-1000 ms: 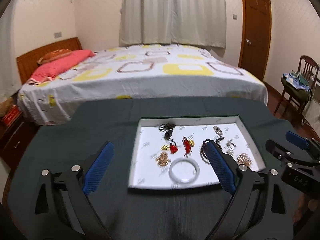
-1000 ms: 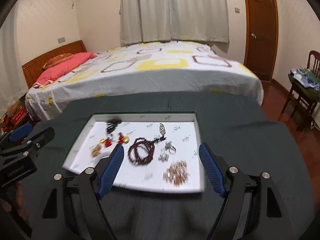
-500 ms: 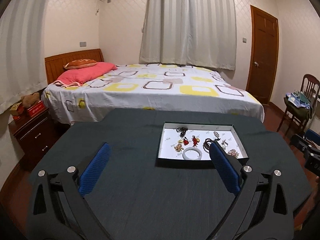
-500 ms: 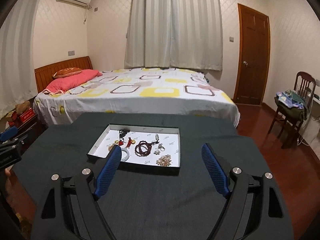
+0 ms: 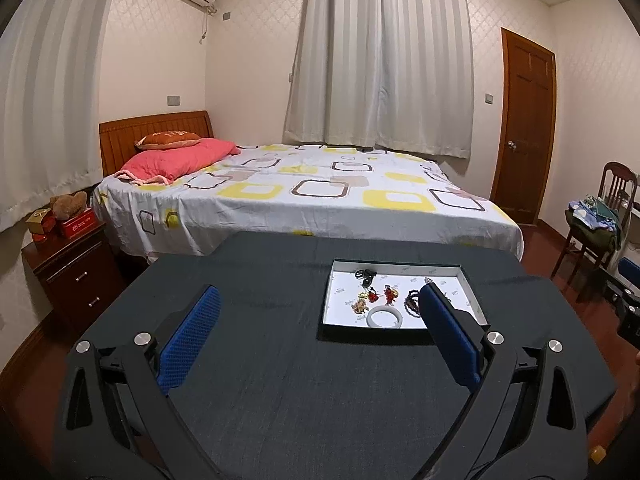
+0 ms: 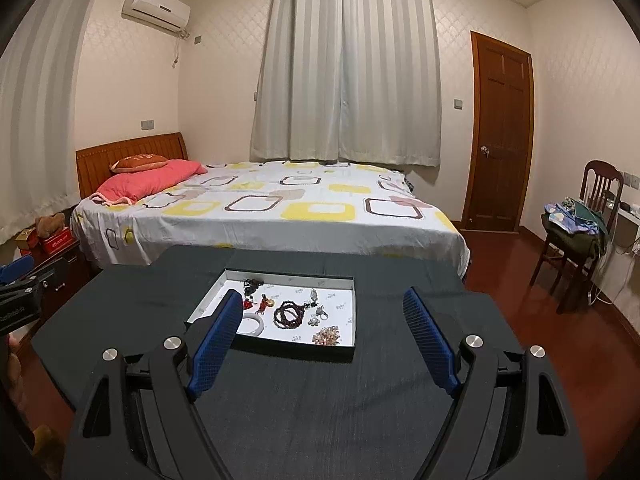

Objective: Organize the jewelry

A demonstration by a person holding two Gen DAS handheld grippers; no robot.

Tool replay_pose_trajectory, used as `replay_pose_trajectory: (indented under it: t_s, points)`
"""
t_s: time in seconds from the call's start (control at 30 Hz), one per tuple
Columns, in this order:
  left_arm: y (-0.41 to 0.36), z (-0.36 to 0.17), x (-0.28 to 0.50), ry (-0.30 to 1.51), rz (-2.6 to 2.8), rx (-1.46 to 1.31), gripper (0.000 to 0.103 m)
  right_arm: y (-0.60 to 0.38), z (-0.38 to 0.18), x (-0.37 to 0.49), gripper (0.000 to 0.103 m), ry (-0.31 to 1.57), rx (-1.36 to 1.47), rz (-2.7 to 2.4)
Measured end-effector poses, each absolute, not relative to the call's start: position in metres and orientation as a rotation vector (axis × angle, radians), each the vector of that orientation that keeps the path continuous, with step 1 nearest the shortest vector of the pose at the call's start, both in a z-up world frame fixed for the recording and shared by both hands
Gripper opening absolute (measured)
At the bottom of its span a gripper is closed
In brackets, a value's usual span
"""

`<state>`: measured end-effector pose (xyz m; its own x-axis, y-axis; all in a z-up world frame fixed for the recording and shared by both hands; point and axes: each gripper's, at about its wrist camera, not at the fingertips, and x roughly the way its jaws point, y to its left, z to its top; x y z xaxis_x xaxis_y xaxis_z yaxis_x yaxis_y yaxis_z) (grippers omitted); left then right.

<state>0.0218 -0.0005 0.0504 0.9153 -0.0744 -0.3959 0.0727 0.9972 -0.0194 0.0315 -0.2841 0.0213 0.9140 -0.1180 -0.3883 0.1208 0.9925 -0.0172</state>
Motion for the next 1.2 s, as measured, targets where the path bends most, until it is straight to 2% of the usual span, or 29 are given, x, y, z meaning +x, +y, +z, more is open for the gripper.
replay_pose_trajectory:
  t_s: [1.2]
  points:
    - [0.0018,0.0529,0.0177,0.411,-0.068,-0.006,0.097,-0.2813,0.0239,0.0281,0.08,0.389,0.004,-0.119]
